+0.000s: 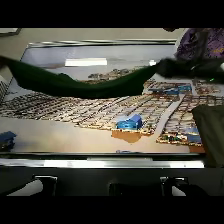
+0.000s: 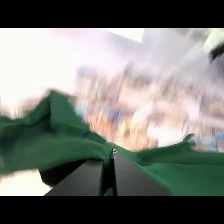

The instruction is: Fold the clothes and pants, and hang the long-sleeved shirts on hangers.

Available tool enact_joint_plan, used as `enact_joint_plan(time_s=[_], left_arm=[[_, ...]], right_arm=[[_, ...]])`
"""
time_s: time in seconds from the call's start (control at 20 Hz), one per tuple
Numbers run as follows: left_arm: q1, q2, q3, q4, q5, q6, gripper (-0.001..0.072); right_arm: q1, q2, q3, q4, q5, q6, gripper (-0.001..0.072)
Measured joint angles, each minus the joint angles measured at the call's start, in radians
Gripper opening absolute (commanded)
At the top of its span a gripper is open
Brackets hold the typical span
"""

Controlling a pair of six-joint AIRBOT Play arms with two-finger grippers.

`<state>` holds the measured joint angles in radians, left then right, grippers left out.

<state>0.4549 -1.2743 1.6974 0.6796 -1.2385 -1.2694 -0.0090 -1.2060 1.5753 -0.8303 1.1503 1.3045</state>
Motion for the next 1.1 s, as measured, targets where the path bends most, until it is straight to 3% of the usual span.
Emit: enact_joint_plan(time_s=[0.25,0.5,0.65,0.9,1.1], left_arm=[[-0.026,0.190,0.290,0.210,0.005,-0.164,0.0017],[-0.031,0.398,0.328,0.475,0.017,-0.326,0.0017],[-0.031,0.468,0.331,0.595,0.018,-0.380,0.0018],[-0.032,0.471,0.278,0.650,0.024,-0.402,0.0019],[-0.034,0.383,0.119,0.518,0.025,-0.311,0.0019]], right_arm=[[0.000,0.137,0.362,-0.164,0.078,0.076,0.0030],[0.000,0.341,0.453,-0.360,0.090,0.208,0.0030],[0.000,0.405,0.467,-0.464,0.047,0.285,0.0030],[0.001,0.345,0.469,-0.531,0.058,0.366,0.0031],[0.001,0.161,0.467,-0.504,0.148,0.396,0.0031]])
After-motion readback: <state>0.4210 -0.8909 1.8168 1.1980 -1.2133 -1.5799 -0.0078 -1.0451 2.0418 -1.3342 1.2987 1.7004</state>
